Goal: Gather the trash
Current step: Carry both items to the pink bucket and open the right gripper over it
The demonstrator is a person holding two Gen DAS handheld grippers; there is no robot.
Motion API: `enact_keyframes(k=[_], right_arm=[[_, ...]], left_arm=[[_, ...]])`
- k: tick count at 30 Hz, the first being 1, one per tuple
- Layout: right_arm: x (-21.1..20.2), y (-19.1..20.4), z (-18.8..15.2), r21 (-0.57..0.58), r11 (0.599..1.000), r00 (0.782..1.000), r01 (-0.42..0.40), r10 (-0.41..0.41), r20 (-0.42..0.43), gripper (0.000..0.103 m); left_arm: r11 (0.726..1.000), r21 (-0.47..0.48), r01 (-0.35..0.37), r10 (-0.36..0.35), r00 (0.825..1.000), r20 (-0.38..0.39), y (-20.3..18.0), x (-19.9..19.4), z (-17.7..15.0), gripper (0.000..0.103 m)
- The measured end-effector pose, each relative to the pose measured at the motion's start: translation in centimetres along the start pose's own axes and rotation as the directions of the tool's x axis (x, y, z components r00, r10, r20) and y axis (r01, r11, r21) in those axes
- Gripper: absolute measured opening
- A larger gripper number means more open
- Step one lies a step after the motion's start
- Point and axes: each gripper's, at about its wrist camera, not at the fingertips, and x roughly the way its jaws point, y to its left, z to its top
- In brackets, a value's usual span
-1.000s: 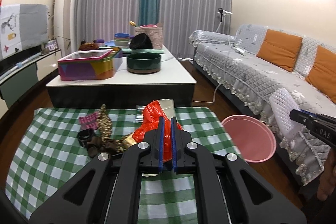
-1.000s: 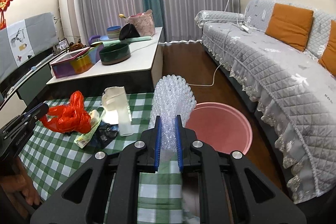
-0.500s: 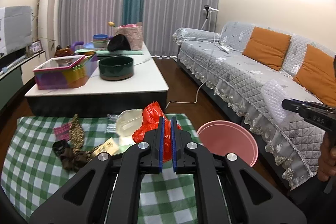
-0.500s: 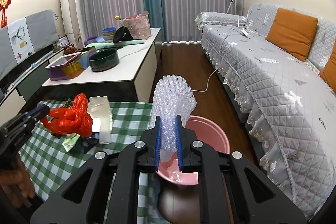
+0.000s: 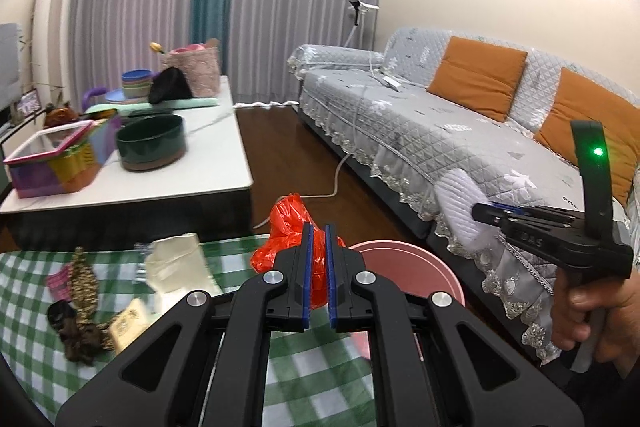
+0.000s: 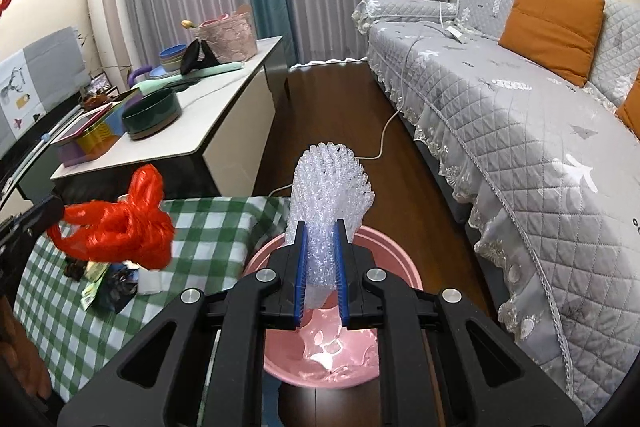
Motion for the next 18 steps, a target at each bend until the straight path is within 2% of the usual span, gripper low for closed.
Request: enact_keyframes(k=[9, 18], right_arm=[[3.0, -1.1, 0.7, 0.004, 1.0, 1.0, 0.021, -0.021, -0.016, 0.013], [4.9, -2.1, 0.1, 0.012, 0.999, 0.998, 0.03, -0.029, -0.059, 0.013]], left_arm=[[0.997, 0.026, 0.069, -0.067, 0.996, -0.058, -2.4, 5.3, -1.0, 0.006], [0.992, 0.031, 0.124, -0.119, 0.984, -0.134, -4.3, 10.3, -2.5, 0.006]])
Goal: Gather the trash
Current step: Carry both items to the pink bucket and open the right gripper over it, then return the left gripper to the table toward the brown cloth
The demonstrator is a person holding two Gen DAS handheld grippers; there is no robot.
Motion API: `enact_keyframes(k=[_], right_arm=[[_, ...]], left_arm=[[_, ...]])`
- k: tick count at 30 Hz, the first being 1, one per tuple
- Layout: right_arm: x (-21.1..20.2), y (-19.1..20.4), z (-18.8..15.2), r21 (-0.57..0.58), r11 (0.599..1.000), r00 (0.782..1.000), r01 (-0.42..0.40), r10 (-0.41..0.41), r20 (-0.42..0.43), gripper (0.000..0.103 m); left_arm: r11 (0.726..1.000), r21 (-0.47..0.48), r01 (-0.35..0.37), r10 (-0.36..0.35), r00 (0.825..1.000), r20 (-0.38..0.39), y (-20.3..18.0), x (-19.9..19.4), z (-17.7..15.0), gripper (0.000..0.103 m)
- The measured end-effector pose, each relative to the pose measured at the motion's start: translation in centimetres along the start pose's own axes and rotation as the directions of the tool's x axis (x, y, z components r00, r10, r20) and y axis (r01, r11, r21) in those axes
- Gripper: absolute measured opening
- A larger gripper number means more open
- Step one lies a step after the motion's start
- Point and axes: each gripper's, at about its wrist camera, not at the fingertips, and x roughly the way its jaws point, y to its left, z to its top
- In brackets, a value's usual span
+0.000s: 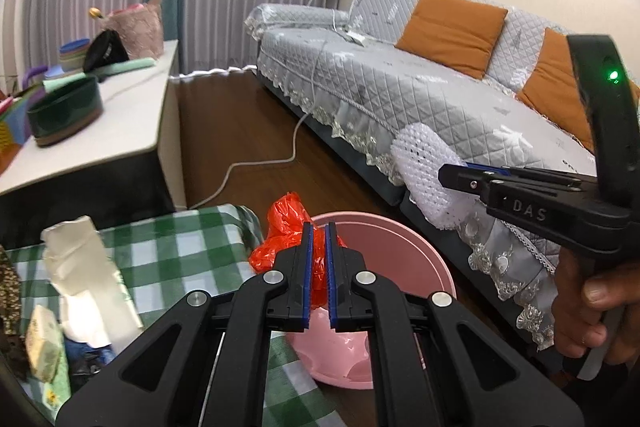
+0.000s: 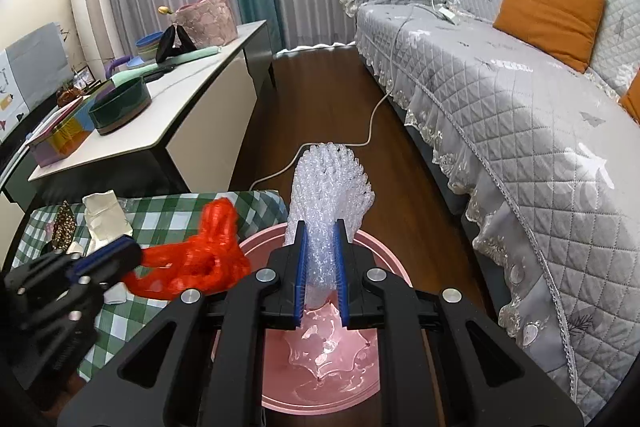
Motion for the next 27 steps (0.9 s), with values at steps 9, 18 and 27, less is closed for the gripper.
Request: enact_keyframes(k=[9, 18, 27], right_arm=[[0.8, 0.0, -0.2, 0.007, 1.0, 1.0, 0.01, -0.01, -0.023, 0.019], [0.4, -0.1, 0.0, 0.024, 0.999, 0.999, 0.039, -0.039, -0.016, 0.054], [-0.4, 1.4, 0.0, -0.007, 0.999, 0.999, 0.034, -0.034, 0.011, 0.054]], left_arm=[[0.999, -0.002, 0.042, -0.042, 0.996, -0.073, -0.1, 2.7, -0.7, 0.006], [0.997, -0.072, 0.022, -0.03, 0.993, -0.11, 2.0, 1.9, -1.9, 0.036], [0.997, -0.08, 0.002, -0.008, 0.997, -0.078, 3.0, -2.5, -3.1, 0.036]])
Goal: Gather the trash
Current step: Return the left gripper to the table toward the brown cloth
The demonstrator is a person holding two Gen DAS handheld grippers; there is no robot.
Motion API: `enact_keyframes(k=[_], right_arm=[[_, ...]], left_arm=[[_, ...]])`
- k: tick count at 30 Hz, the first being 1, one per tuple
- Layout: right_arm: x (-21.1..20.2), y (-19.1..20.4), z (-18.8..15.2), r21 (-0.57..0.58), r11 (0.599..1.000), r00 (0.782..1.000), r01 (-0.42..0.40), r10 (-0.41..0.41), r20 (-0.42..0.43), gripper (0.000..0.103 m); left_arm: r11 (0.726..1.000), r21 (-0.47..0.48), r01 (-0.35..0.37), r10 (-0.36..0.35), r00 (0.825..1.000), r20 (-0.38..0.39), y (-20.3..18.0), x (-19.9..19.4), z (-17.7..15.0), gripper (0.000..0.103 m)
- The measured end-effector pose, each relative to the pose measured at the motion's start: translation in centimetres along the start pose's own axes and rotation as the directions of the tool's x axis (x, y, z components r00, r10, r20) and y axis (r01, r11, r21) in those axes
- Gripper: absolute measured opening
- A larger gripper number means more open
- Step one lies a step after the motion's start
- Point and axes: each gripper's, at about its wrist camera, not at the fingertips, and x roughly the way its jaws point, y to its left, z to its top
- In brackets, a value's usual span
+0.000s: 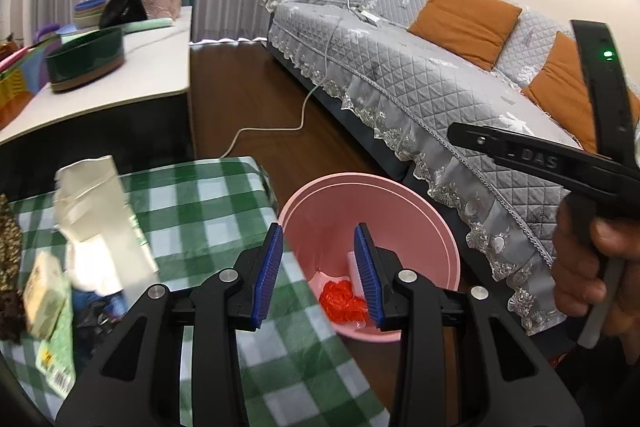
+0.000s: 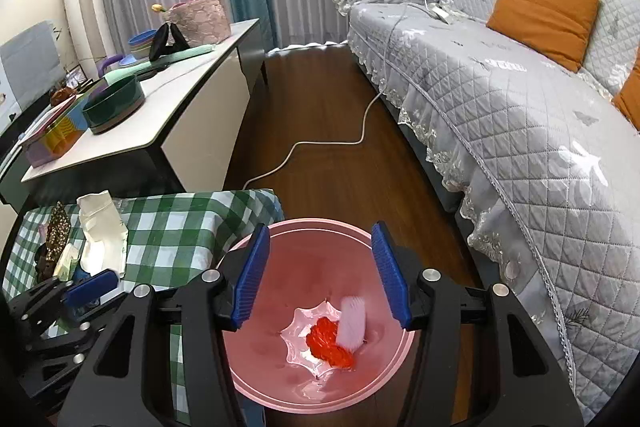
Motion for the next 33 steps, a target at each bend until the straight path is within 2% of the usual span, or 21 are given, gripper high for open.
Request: enact_keyframes(k=[6, 11, 16, 19, 24, 28, 33], right_arm=[[-1.3, 2.5, 0.1, -0.03, 0.999, 0.999, -0.035, 0.036, 0.033, 0.052], [-2.7, 5.4, 0.2, -0.072, 0.994, 0.994, -0.084, 0.089, 0.064, 0.041], [-3.8, 8.2, 0.1, -0.108, 0.986, 0.986, -0.127, 0.137, 0.096, 0.036], [-4.2, 9.8, -0.2, -0.129, 0.98, 0.98, -0.152, 0.166, 0.109, 0.034], [-4.0, 12.8, -0.9, -0.181, 0.966, 0.973, -0.183, 0.204, 0.105, 0.034], [-2.7, 15.1, -1.7, -0.216, 0.954, 0.972, -0.208, 0.227, 0.068, 0.034], [-0.5, 18.3, -2.9, -0.256, 0.934, 0.966, -0.25, 0.259, 0.001, 0.034]], left_arm=[[0.999, -0.022, -0.024, 0.025, 0.999, 0.037, 1.9, -4.3, -0.9, 0.036], [0.997, -0.047, -0.069, 0.072, 0.995, 0.066, 4.8, -8.1, -1.3, 0.036], [0.992, -0.047, -0.12, 0.124, 0.989, 0.087, 7.7, -10.4, -1.6, 0.036], [0.985, -0.078, -0.153, 0.161, 0.982, 0.1, 10.1, -11.2, -1.9, 0.036], [0.961, -0.179, -0.21, 0.231, 0.968, 0.102, 14.2, -11.4, -3.4, 0.036], [0.922, -0.295, -0.252, 0.281, 0.958, 0.062, 17.9, -10.4, -5.0, 0.036], [0.903, -0.324, -0.283, 0.315, 0.948, 0.051, 19.7, -10.0, -5.4, 0.036]])
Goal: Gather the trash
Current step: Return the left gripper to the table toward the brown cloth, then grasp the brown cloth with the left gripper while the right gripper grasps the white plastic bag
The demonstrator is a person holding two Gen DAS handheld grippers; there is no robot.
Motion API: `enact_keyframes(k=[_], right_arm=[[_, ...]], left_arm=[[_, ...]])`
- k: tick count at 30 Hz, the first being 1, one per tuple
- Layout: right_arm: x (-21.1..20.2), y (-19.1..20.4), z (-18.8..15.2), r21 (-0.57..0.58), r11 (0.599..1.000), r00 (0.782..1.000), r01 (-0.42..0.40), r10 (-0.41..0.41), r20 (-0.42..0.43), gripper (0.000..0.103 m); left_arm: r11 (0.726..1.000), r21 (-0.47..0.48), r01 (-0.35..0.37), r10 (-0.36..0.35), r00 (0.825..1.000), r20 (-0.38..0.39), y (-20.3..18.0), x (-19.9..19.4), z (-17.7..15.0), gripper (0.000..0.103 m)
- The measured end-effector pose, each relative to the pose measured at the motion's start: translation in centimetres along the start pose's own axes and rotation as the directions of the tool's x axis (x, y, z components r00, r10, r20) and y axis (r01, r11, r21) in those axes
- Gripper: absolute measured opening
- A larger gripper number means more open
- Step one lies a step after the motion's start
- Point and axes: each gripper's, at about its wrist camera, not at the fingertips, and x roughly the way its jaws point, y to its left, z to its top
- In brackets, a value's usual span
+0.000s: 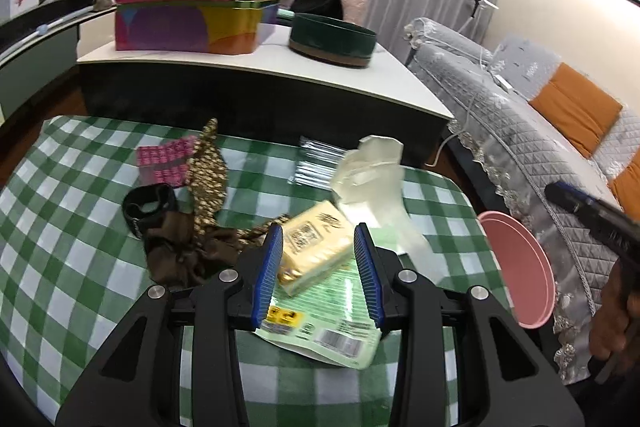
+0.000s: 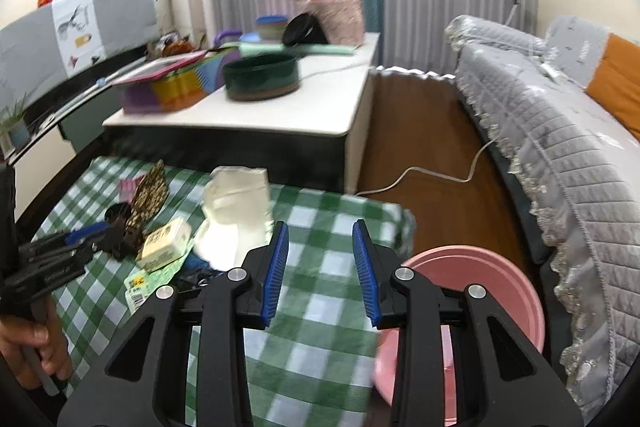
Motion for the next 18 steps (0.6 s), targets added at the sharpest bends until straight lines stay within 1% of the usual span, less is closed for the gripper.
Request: enact_keyframes(k=[3, 10, 12, 14, 16, 18], right_arm=[[2.0, 1.6, -0.4, -0.026, 0.999, 0.999, -0.029, 0.028, -0.04, 0.034], [6.1, 4.7, -2.0, -0.082, 0.995, 0.989, -0.065, 0.053, -0.136, 0.034], [7.1, 5.2, -2.4, -0.088, 0.994, 0.985, -0.069, 0.054, -0.164, 0.036], [8.2, 5.6, -3.0, -0.09, 0.993, 0.977, -0.075, 0.055, -0.204, 0.041], [9.2, 5.8, -3.6, -0.096, 0.993, 0.97, -0.072, 0.047, -0.239, 0.044], [10.1, 5.9, -4.2, -0.104, 0.992, 0.961, -0.07, 0.039, -0.275, 0.046]], left_arm=[[1.0, -0.019, -0.015, 0.015, 1.0, 0.004, 0.9, 0.2, 0.3, 0.036], [0.995, -0.037, -0.091, 0.091, 0.996, 0.019, 4.4, 0.0, 0.6, 0.036], [0.993, -0.051, -0.108, 0.109, 0.994, 0.01, 5.6, 0.2, 0.5, 0.036], [0.99, -0.068, -0.123, 0.122, 0.992, -0.012, 6.8, 0.5, 0.2, 0.037], [0.987, -0.084, -0.14, 0.136, 0.99, -0.045, 8.0, 1.1, -0.1, 0.04], [0.983, -0.092, -0.16, 0.154, 0.985, -0.071, 8.5, 1.7, -0.5, 0.05]])
